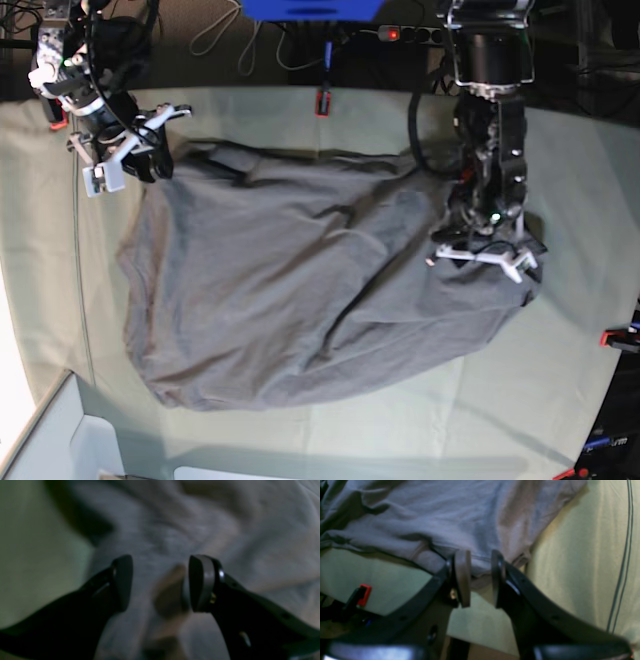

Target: Layout the t-shirt on the table in an organized manner, then fold the t-shirt properly

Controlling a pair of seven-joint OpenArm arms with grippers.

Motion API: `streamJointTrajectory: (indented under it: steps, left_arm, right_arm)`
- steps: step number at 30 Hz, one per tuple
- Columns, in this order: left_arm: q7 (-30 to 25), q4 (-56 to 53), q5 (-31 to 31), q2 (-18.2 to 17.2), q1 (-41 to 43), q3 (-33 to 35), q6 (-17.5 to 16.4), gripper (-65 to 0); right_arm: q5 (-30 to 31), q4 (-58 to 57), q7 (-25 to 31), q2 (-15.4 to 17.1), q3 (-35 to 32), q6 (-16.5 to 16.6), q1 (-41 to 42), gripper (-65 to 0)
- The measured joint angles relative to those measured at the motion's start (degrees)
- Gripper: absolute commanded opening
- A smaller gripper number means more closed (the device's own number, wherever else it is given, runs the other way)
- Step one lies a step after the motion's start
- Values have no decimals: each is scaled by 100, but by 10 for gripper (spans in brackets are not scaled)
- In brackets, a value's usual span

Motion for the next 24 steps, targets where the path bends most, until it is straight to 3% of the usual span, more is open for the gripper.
streamJointTrajectory:
  steps: [3,12,24]
  left_arm:
    - [46,-4,-13,-55,-48,245,0,-308]
    - [-7,-605,-9,-284,-271,262,-4,-308]
    - [4,-623,-52,-533,-273,243,-4,-313]
  right_arm:
    - [0,0,-2,2,0,0,0,-501]
    - [-2,-4,-4,4,2,0,0,-501]
    - [-2,-4,-4,15,2,2,0,-501]
